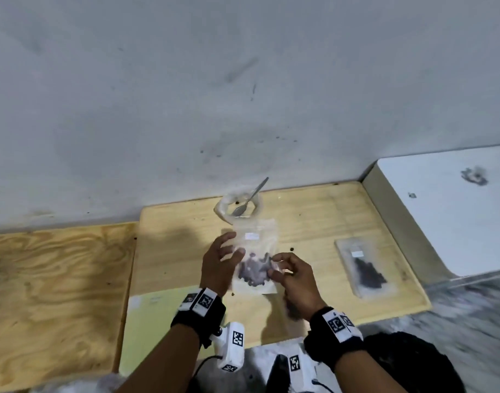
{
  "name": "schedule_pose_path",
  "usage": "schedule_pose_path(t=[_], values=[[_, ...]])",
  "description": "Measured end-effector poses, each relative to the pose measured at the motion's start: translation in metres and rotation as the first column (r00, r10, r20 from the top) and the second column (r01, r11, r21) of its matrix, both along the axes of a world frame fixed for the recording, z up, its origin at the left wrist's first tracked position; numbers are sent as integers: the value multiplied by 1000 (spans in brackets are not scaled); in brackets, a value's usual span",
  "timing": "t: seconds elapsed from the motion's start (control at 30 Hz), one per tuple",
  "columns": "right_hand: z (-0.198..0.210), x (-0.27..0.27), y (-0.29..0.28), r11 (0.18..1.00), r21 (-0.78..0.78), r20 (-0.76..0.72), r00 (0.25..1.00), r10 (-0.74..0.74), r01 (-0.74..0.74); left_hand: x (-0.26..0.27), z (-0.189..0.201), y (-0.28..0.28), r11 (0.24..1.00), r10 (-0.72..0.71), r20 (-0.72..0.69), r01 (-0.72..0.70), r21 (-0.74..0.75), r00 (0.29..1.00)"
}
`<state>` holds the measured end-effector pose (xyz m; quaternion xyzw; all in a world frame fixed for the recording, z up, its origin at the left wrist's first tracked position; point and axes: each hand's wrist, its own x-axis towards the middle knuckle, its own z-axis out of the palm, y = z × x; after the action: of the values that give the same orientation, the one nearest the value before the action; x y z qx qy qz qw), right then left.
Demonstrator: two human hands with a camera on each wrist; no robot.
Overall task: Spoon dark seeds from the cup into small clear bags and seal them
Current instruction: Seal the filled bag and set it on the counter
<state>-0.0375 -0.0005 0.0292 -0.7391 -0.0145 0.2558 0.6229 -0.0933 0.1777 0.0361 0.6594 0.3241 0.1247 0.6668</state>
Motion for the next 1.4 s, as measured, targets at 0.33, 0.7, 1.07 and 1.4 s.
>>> schedule_pose_path(t=[0.33,0.7,1.07,1.4], values=[[-24,88,-161,882,-460,43,995,-94,103,84,-34,-159,870,-409,-242,296,-393,880],[-62,121,-241,699,-716,61,996,69,-5,127,-71,-256,839,-492,-351,324,-438,797],[-64,53,-173,869,-448,-5,972,234,-212,63,-68,-179,995,-68,-397,92,42,915],[-95,28,-121,698,-645,-116,943,312,-311,-4,-87,-140,998,34,-586,-53,-16,810]])
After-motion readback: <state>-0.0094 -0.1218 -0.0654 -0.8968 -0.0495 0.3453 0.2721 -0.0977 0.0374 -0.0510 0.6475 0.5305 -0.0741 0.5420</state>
